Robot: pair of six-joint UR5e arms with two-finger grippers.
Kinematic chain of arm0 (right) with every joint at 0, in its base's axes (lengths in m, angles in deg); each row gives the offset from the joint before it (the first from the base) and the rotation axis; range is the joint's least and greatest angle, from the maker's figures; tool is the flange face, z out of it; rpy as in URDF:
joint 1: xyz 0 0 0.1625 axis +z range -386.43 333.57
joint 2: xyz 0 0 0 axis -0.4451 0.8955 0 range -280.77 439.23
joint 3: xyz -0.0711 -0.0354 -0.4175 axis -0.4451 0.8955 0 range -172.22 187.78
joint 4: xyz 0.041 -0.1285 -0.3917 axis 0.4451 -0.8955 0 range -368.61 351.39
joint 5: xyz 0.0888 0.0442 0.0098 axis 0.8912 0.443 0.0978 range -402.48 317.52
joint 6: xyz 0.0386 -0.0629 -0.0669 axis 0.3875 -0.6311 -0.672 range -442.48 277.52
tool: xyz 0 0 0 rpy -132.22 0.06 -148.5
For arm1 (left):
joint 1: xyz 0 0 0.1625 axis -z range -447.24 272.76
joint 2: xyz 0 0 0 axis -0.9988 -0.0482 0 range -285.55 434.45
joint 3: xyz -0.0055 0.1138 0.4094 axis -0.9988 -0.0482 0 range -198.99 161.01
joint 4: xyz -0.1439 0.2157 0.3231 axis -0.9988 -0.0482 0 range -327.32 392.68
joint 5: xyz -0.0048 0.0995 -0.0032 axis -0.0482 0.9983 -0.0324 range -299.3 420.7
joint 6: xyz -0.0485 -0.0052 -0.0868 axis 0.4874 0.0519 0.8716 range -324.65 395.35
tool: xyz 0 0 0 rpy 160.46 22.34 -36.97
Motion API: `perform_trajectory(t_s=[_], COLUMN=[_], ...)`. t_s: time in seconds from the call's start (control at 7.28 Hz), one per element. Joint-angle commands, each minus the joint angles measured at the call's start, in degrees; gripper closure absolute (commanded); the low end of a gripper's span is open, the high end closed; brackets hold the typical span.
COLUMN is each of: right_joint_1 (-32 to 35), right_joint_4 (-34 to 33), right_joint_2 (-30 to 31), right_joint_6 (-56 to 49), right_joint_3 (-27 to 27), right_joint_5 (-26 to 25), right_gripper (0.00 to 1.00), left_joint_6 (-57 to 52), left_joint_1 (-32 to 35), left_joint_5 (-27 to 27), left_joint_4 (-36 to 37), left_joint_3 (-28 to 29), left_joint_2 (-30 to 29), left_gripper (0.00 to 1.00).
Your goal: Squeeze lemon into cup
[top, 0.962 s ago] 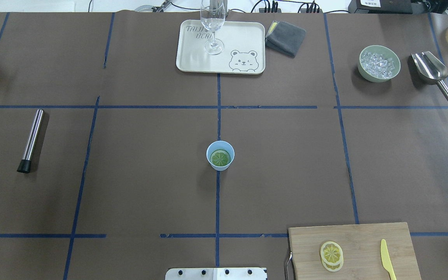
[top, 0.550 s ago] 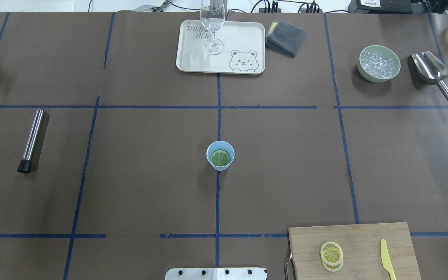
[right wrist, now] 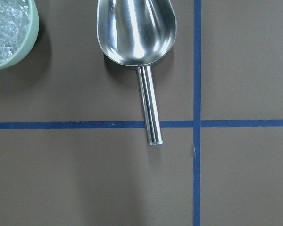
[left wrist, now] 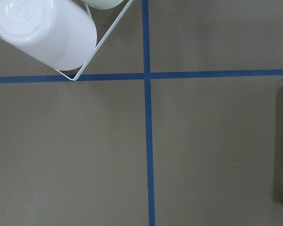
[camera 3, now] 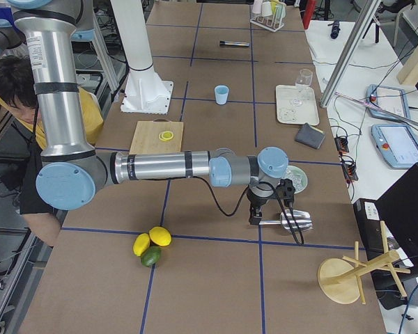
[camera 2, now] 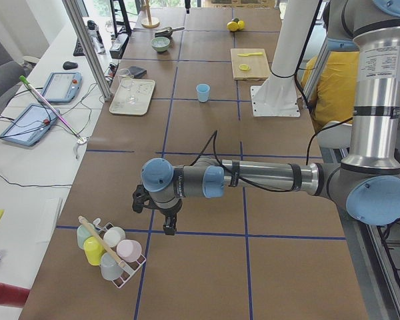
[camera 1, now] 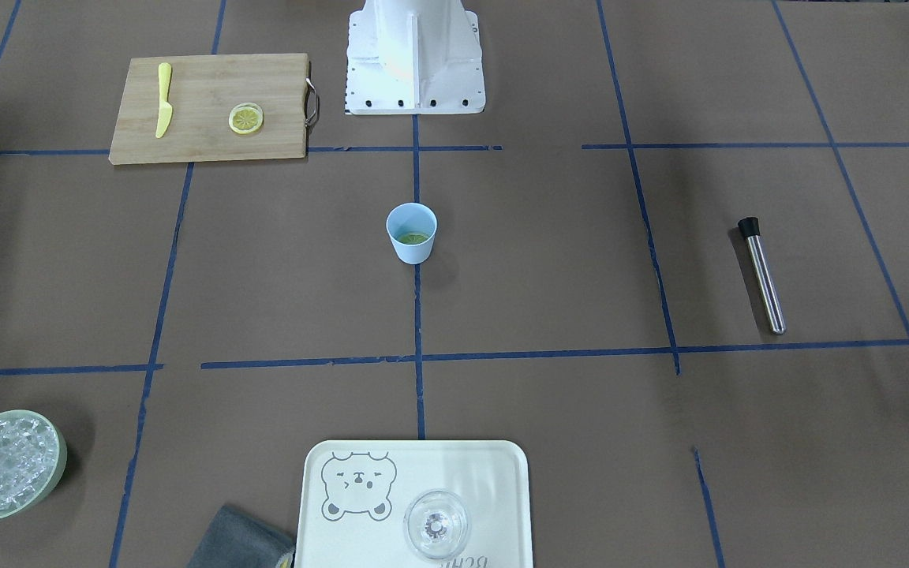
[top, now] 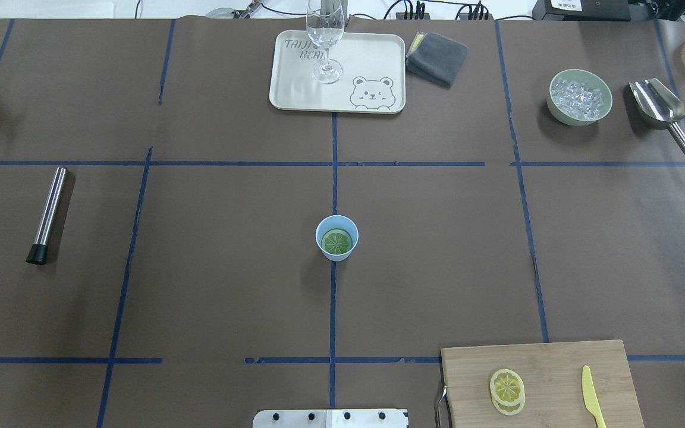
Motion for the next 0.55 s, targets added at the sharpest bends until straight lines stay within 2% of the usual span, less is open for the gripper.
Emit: perform_trajectory(t_s=[0.0,0.14,0.41], right_joint_1=[0.0,0.0,0.0], right_joint_4=[0.0,0.0,0.0], right_joint_2=[0.0,0.0,0.1], right_joint_6=[0.0,0.0,0.0], right_joint_3=[0.0,0.0,0.0], right_joint_5=[-0.2,-0.2,-0.2], right_gripper=[0.00,0.00,0.00], left_joint_6=[0.0,0.0,0.1], left_joint_1=[0.0,0.0,0.1], left_joint_5=[0.2,2.7,3.7], left_joint_4=[-0.5,-0.5,-0.6], left_joint_3=[0.0,-0.1,0.0], left_joint_2=[-0.1,-0.3,-0.5], left_gripper=[0.00,0.00,0.00])
